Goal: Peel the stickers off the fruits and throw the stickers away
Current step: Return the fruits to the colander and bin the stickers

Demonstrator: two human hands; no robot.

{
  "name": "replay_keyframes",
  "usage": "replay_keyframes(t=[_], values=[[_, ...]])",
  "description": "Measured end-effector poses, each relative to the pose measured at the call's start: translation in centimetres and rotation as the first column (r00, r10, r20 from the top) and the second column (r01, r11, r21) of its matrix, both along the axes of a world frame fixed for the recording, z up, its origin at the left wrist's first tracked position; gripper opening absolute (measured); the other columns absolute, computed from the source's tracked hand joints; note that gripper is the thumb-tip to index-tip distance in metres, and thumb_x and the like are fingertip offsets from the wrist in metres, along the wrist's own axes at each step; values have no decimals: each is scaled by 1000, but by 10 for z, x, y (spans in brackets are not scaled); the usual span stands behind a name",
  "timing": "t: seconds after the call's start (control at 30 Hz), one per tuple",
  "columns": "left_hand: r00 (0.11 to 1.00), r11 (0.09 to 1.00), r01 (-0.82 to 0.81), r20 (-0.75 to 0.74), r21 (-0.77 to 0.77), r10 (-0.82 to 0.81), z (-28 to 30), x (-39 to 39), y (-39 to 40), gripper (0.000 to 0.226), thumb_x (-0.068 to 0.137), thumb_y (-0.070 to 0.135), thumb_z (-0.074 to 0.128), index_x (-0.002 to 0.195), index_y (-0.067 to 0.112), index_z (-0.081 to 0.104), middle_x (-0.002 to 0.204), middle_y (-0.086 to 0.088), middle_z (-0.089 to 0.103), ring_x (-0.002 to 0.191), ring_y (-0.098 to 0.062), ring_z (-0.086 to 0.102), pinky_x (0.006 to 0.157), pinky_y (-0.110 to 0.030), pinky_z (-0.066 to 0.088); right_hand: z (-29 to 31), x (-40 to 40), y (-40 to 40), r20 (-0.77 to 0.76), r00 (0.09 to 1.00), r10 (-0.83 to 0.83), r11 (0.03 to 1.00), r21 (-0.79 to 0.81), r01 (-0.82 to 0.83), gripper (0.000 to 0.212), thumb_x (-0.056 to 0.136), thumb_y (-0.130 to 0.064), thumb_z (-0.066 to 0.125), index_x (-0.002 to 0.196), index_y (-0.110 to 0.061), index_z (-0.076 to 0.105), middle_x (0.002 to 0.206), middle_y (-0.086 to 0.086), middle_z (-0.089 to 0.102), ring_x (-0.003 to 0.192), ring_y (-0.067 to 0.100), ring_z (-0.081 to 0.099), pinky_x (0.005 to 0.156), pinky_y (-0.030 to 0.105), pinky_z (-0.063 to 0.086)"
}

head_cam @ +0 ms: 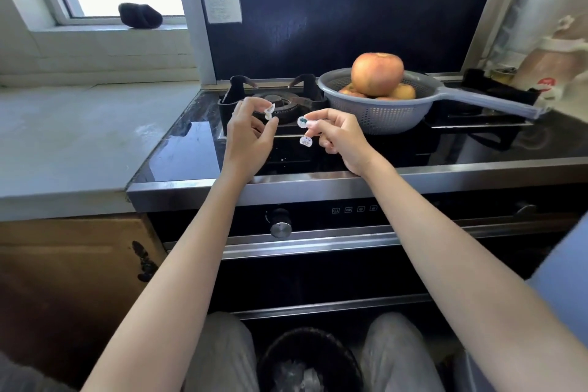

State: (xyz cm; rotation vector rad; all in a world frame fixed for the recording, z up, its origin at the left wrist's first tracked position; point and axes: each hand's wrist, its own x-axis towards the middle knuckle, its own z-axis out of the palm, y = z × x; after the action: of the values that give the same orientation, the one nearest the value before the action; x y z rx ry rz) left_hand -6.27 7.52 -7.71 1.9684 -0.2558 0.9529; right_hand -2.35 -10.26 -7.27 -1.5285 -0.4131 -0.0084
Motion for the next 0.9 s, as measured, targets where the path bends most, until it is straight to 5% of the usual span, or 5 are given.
replay_keyframes(t=[0.2, 0.43, 0.7, 0.9], values=[[998, 976, 60, 13, -211, -59, 13, -18, -10, 9, 93, 12, 58, 99, 7, 56, 96, -12, 63, 70, -22, 63, 61, -21, 48, 10, -30, 6, 74, 990, -122, 978, 180, 107, 10, 90, -7, 57, 92, -8, 67, 66, 2, 66, 40, 6, 35, 40, 17, 28], [975, 884, 223, 89, -411, -205, -15, -83, -31, 11, 97, 14, 53, 86, 12, 56, 75, -2, 61, 54, -3, 56, 42, -14, 41, -16, -86, 9, -22, 995, -96, 899, 428, 96, 15, 85, -12, 59, 74, -17, 67, 56, -4, 47, 43, 4, 31, 44, 17, 27], [966, 857, 171, -87, -485, -242, -109, -122, -53, 23, 103, 19, 41, 92, 10, 59, 67, -12, 55, 46, -6, 47, 40, -18, 39, -95, -131, 3, -239, 965, -108, 900, 390, 197, 14, 90, -11, 56, 80, -13, 66, 58, -3, 47, 48, 8, 34, 38, 12, 24], [940, 883, 33, -286, -469, -187, -183, -136, -55, 21, 101, 20, 46, 87, 23, 61, 65, 4, 50, 55, 1, 45, 54, -14, 40, -154, -149, -10, -330, 940, -87, 933, 303, 192, 12, 89, -13, 61, 77, -11, 62, 55, -4, 54, 40, 5, 29, 37, 16, 17]])
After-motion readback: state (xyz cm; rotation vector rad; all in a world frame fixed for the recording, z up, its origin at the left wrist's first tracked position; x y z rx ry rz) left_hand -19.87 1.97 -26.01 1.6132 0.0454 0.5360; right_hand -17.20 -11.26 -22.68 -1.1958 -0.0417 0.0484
